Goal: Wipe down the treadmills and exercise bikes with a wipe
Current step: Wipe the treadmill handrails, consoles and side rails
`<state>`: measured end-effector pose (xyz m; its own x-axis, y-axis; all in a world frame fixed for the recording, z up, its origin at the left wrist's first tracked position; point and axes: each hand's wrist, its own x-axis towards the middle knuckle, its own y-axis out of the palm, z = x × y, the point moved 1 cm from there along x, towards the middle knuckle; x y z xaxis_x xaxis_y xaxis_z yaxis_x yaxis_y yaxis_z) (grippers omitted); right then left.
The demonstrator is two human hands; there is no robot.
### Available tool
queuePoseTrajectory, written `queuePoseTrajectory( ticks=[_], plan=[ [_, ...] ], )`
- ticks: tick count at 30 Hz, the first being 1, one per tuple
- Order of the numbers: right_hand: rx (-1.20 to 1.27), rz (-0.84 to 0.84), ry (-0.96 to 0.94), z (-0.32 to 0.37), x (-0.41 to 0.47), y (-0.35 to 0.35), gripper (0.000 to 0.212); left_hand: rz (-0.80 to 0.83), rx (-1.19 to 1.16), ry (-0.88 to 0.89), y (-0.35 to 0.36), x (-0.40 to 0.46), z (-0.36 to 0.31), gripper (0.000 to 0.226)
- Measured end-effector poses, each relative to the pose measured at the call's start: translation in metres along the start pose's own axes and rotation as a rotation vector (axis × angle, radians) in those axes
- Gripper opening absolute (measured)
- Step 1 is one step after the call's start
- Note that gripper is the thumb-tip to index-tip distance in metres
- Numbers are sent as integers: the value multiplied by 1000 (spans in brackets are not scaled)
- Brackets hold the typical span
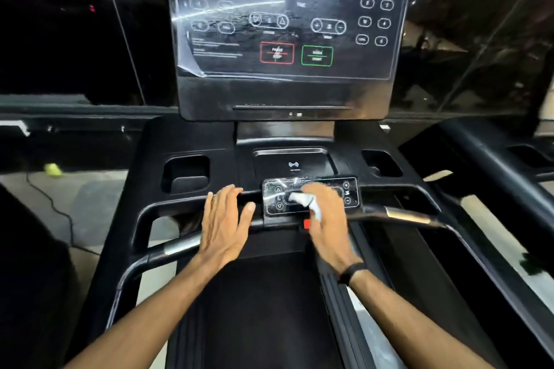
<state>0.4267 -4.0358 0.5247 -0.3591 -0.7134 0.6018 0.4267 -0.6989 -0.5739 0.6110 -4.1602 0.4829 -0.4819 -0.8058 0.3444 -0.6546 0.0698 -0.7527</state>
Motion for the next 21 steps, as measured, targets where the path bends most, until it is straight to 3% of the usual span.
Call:
queuePoseTrajectory(
  ticks=[2,4,5,7,9,17,21],
  plan=[
    [4,-256,135,6,23,-3,41,-29,-4,-46,1,6,-4,60],
    [-83,-315,158,16,36,4,42,-45,-6,-76,1,9,-9,55],
    [-131,-177,122,21,36,15,48,-43,-30,-108,1,9,-11,53],
    [-263,252,1,27,17,47,72,-24,-113,-184,0,9,-15,43],
    [-442,463,-143,23,-8,70,92,-14,-205,-250,1,9,-15,29],
    [-586,457,-203,18,0,72,83,-44,-212,-356,-6,10,-22,44],
    [-579,441,-139,3,4,61,82,86,-63,-414,-10,17,-26,70]
  ],
)
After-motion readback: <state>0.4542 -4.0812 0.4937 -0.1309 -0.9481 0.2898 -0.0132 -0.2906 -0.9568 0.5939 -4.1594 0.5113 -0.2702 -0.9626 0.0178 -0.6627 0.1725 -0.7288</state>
